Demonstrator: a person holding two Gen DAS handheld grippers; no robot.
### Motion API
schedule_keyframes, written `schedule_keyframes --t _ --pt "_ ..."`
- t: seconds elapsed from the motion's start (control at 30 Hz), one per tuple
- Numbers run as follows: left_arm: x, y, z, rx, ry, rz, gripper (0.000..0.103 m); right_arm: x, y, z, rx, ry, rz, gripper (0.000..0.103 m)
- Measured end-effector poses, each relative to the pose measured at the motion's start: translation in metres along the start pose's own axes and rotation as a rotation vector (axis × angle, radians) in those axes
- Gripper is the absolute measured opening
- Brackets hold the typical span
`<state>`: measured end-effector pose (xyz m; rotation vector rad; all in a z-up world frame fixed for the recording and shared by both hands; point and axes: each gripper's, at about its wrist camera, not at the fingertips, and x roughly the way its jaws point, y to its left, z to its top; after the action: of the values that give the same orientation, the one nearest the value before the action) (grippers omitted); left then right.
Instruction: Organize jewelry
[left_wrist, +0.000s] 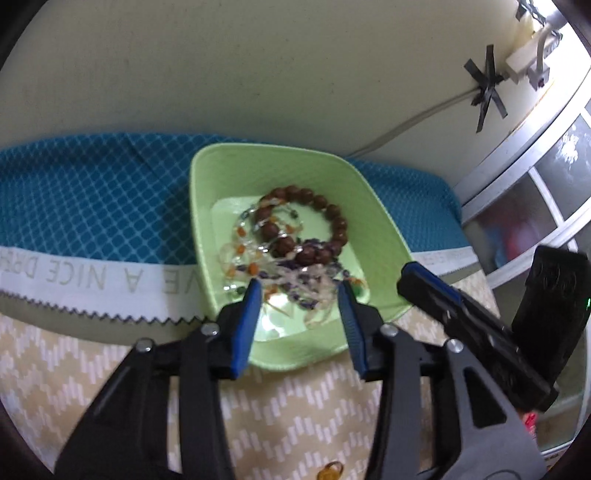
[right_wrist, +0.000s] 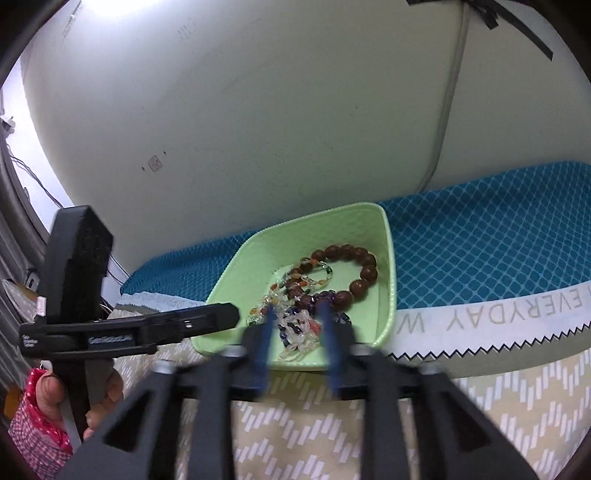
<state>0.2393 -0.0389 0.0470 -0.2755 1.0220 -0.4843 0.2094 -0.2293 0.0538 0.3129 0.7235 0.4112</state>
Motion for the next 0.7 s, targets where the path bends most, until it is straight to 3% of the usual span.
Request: schedule_keyframes --t 0.1,0.23,0.33,0.5,0.6,0.7 --pt "-0.007 -0.007 -0.002 0.002 -0.02 0.027 0.044 -0.008 0.006 -0.005 -0.004 -0.031 0.012 0.021" --pt "-0.048 -0.01 -0.023 0.049 -0.106 0.002 0.044 -0.028 0.015 -0.02 -0.019 -0.049 0.048 0.021" --pt "-0.08 -0.007 -0.059 0.074 -0.145 0.009 0.044 -0.034 0.022 -0.048 -0.024 0.025 0.101 0.021" --pt "-0.105 0.009 -0.135 0.076 -0.112 0.038 0.044 -0.024 0.038 -0.099 -0.057 0.206 0.129 0.021" --pt "-0.111 0.011 -0.179 0.097 -0.111 0.079 0.06 -0.026 0.047 -0.11 -0.065 0.233 0.145 0.021" --pt "-0.105 0.007 -0.201 0.11 -0.1 0.099 0.062 -0.024 0.064 -0.114 -0.135 0.249 0.091 0.021"
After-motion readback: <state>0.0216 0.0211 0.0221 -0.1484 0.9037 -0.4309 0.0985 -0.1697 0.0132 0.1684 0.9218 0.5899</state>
